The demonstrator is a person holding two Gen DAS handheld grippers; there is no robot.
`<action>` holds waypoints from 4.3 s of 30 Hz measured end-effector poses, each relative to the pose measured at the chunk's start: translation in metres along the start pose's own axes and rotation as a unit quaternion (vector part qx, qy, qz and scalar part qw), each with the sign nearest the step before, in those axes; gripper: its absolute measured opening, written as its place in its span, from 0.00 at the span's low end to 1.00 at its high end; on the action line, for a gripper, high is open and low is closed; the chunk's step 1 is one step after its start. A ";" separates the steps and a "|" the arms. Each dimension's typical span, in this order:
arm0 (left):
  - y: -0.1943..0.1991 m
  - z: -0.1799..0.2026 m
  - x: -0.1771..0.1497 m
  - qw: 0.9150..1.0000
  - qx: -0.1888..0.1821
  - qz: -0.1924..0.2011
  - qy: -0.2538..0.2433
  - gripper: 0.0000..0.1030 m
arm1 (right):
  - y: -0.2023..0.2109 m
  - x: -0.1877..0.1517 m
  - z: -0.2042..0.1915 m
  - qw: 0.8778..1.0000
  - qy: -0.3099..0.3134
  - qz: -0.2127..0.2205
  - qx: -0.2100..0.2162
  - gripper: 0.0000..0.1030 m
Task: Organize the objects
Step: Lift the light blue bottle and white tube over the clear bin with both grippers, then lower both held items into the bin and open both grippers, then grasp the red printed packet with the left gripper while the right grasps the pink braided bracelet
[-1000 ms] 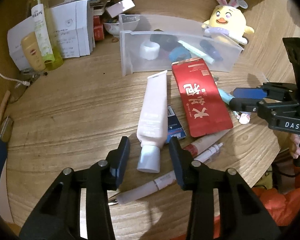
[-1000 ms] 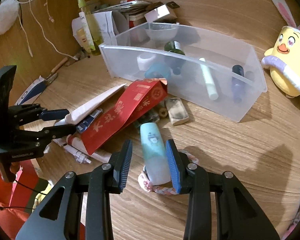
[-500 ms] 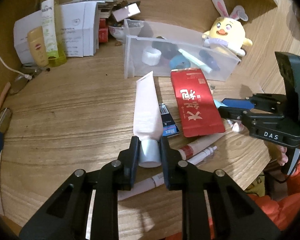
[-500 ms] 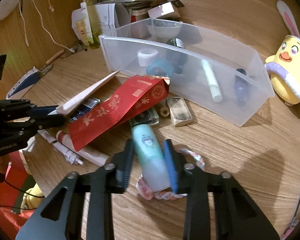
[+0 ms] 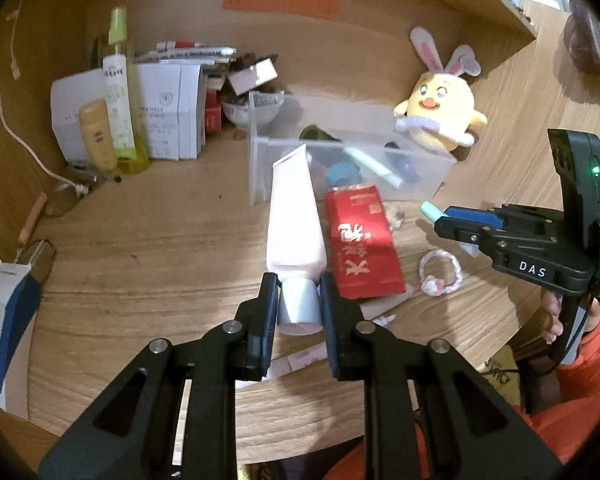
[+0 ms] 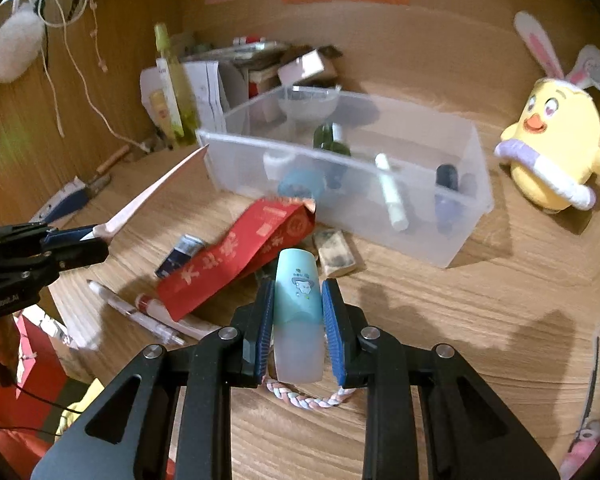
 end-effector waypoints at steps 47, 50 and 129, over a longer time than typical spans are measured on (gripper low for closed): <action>-0.058 0.057 0.121 0.998 -0.036 0.043 -0.008 0.20 | 0.040 0.120 0.055 0.991 0.012 0.131 -0.029 0.21; -0.068 0.059 0.129 0.998 -0.044 0.036 -0.007 0.20 | 0.031 0.126 0.064 0.992 0.009 0.123 -0.032 0.21; -0.077 0.042 0.079 0.999 -0.003 -0.039 -0.035 0.88 | 0.031 0.026 0.063 0.998 -0.015 0.033 -0.052 0.64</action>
Point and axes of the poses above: each gripper's, at about its wrist camera, not at the fingertips, and y roughly against the way its jaws point, z to its right, x to its top, the point moved 5 cm from there along -y, roughly the way its jaws point, and after that the axes turned 12 degrees about x, right-handed, at the moved point
